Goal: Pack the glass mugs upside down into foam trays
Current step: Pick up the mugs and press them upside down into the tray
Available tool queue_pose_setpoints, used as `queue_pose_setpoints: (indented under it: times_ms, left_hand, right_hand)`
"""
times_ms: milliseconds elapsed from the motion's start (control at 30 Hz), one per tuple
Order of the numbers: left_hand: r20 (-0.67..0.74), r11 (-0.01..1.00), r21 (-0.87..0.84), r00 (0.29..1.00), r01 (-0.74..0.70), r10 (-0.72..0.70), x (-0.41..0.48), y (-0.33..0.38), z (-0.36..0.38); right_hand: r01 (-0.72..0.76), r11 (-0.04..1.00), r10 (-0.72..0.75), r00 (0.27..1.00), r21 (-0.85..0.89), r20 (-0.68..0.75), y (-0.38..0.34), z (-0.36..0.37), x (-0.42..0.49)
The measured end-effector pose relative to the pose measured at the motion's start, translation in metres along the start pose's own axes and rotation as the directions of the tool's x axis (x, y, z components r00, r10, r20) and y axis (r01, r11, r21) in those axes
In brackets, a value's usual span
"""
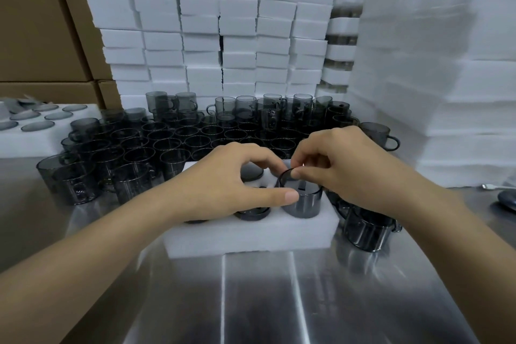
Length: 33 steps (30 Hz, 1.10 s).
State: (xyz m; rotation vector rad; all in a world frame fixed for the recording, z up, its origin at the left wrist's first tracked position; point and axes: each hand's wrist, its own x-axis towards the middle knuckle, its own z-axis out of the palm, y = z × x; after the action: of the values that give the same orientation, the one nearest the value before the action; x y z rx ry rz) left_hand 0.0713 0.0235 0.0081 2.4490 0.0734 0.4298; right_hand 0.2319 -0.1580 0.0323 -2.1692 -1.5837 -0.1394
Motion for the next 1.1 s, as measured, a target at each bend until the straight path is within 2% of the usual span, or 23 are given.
queue_pose_setpoints:
  times_ms: [133,233,433,567,767,867,933,1000,1100]
  left_hand:
    - [-0.024,1.0,0.01,1.0,0.014,-0.013,0.0,0.0,0.002]
    - [0.012,0.999,0.037,0.999,0.039,-0.04,-0.001,-0.002,0.002]
    - [-0.011,1.0,0.006,1.0,0.002,-0.002,0.0,-0.001,0.001]
    - [-0.006,1.0,0.018,1.0,0.006,-0.006,-0.001,-0.002,0.001]
    - [0.054,1.0,0.002,0.998,0.025,-0.025,-0.001,-0.002,0.0]
    - [0.09,0.999,0.04,0.996,0.012,-0.015,0.0,-0.002,-0.004]
    - [0.091,1.0,0.004,0.996,-0.017,0.017,0.001,-0.002,-0.007]
    - [0.06,0.998,-0.041,0.997,-0.04,0.042,0.002,-0.002,-0.006]
    - [-0.001,0.999,0.022,0.999,-0.035,0.035,0.002,-0.008,-0.003]
  right_hand:
    - [-0.02,1.0,0.02,1.0,-0.003,-0.004,0.005,0.002,-0.002]
    - [-0.05,0.998,0.051,0.999,-0.032,0.018,0.007,0.004,-0.003]
    - [-0.011,0.996,0.014,0.999,-0.091,0.041,0.0,0.001,-0.003]
    - [-0.046,0.992,0.052,0.997,-0.114,0.051,-0.003,0.002,-0.003]
    - [0.015,0.989,0.001,0.994,-0.15,0.106,-0.008,0.0,-0.003]
    - [0.012,0.994,0.0,0.994,-0.113,0.105,-0.006,-0.001,-0.006]
    - [-0.018,0.999,0.022,0.993,-0.037,0.115,-0.002,-0.009,-0.009]
    - [-0.052,0.997,0.043,0.985,0.052,0.168,0.001,-0.02,-0.013]
    - [-0.054,0.997,0.038,0.972,0.064,0.231,-0.002,-0.024,-0.016]
